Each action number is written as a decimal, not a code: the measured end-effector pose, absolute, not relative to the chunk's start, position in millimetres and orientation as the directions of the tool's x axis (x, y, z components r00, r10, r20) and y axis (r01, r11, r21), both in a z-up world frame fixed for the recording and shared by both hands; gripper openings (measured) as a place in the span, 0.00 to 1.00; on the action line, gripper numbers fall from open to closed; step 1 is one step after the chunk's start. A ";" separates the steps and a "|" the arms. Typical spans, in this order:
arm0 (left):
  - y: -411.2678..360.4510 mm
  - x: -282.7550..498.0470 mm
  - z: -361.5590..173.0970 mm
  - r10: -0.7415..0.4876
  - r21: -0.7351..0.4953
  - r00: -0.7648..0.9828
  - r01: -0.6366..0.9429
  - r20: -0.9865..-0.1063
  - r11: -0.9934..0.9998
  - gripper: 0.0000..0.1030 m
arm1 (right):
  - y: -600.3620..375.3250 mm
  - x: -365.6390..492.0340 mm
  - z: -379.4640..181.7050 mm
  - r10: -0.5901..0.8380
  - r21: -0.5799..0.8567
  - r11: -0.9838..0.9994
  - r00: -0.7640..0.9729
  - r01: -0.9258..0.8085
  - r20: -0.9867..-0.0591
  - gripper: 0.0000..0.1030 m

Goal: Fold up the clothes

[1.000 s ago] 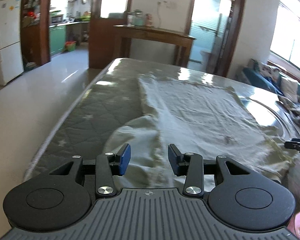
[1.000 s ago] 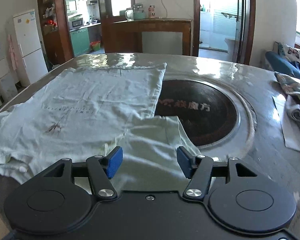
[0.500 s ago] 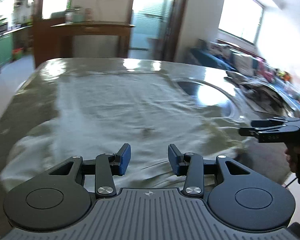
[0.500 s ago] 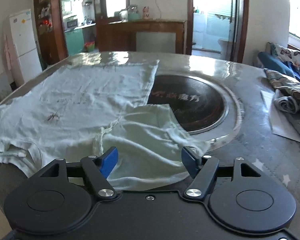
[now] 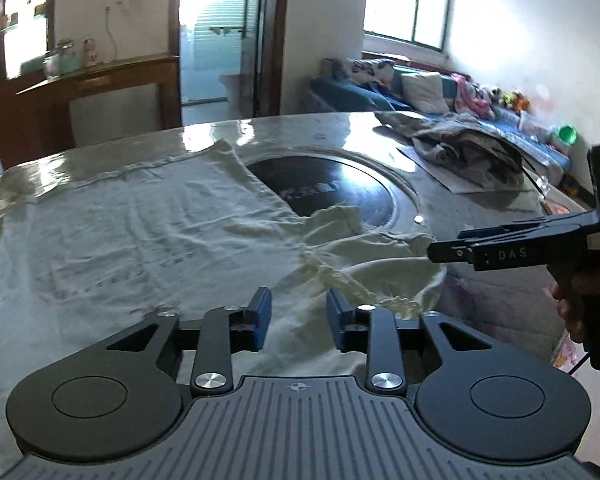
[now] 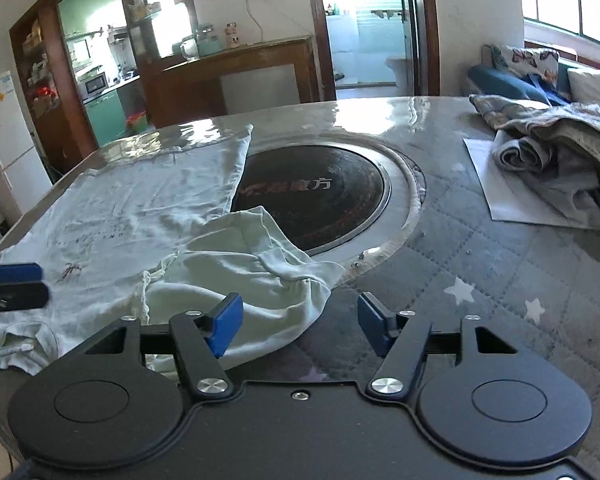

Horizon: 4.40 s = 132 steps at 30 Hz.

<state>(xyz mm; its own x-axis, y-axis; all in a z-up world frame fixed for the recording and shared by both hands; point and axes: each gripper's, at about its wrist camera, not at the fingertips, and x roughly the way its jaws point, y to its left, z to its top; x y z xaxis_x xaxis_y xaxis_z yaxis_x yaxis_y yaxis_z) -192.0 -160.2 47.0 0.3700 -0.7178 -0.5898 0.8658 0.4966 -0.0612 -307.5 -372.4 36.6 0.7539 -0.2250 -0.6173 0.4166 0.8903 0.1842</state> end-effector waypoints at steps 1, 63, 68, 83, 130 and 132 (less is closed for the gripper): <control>-165.4 -193.4 45.0 -0.718 -0.059 0.361 0.871 -0.595 0.487 0.24 | -373.0 -308.0 36.3 -0.225 0.186 0.889 0.753 0.418 -0.618 0.60; -128.6 -184.4 19.6 -0.677 -0.049 0.373 0.855 -0.634 0.517 0.30 | -291.8 -231.3 53.1 0.152 0.361 0.929 0.802 0.085 -0.578 0.24; -121.0 -170.4 26.1 -0.676 -0.071 0.394 0.831 -0.623 0.551 0.30 | -291.4 -253.0 62.6 0.162 0.350 0.935 0.801 0.063 -0.577 0.36; -161.5 -181.3 38.5 -0.733 -0.076 0.345 0.877 -0.587 0.474 0.30 | -318.0 -285.9 48.5 0.039 0.272 0.945 0.764 0.181 -0.644 0.34; -36.9 -181.1 45.0 -0.534 -0.052 0.594 0.638 -0.602 0.768 0.38 | -287.0 -183.5 68.4 0.063 0.124 0.992 0.808 0.013 -0.586 0.52; -11.7 -178.4 47.6 -0.484 -0.064 0.636 0.565 -0.601 0.822 0.38 | -269.8 -177.2 68.1 0.103 0.125 0.992 0.804 -0.036 -0.586 0.53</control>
<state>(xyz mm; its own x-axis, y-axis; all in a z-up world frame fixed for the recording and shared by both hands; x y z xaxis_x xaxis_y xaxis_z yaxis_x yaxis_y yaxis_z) -178.4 -11.7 47.6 0.6362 -0.4842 -0.6006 0.5652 0.8224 -0.0644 -177.2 -269.8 68.1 0.8039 0.1027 -0.5858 -0.0358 0.9915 0.1247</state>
